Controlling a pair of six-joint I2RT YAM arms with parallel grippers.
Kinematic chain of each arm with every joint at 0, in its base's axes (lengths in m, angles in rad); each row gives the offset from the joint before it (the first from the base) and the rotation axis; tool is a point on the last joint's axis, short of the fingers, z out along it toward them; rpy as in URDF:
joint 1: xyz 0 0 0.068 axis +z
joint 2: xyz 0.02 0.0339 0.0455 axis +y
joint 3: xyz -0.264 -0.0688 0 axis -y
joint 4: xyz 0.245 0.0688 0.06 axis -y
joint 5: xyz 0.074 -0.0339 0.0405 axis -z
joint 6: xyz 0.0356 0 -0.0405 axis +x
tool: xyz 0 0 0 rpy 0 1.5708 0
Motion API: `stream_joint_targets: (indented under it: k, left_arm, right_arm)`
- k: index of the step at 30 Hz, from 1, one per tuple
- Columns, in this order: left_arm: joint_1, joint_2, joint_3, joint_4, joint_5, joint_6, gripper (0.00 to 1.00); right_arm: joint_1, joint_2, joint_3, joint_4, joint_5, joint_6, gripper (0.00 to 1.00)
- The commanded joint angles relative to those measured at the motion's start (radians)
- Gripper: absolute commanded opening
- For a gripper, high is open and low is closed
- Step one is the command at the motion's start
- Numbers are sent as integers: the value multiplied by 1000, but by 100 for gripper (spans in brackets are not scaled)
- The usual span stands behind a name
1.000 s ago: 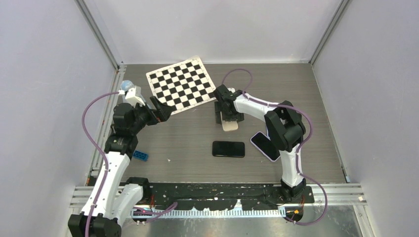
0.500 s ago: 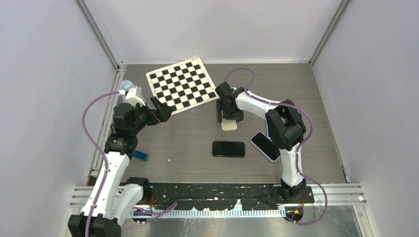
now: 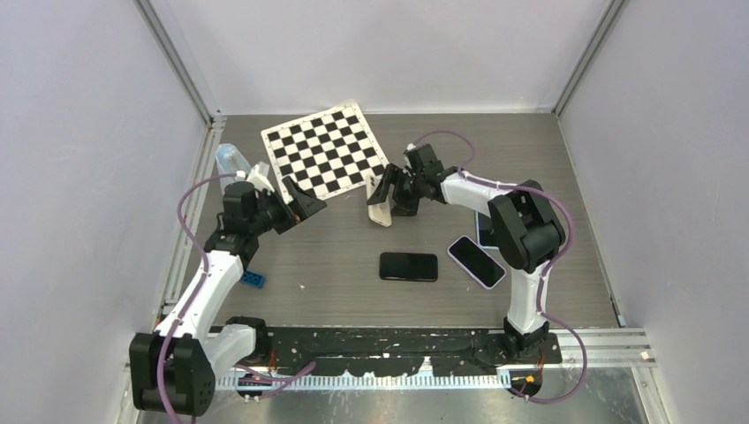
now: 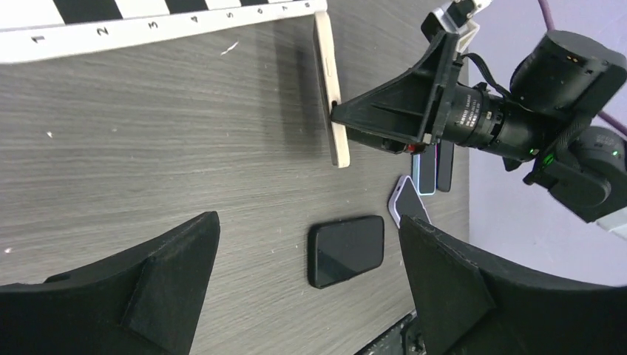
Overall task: Take the phone out of the phone case
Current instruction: Pick up the phone at the center of the board.
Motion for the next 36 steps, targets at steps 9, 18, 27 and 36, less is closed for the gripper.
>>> stream_joint_targets:
  k: [9,18,27,36]
  left_arm:
    - [-54,118,61,54,-28,-102,93]
    - [-81,47,86,63,-223,-88,88]
    - [-82,-6,84,43,-294,-44,88]
    - [-81,97,185,-110,-253,39,78]
  right_arm:
    - [41,-16,-133,974,-444,466,48]
    - [156,-66,-12,534,-292,127,48]
    - [201,-82,39,434,-284,37,49]
    - [247,-91,88,308,-252,-24,49]
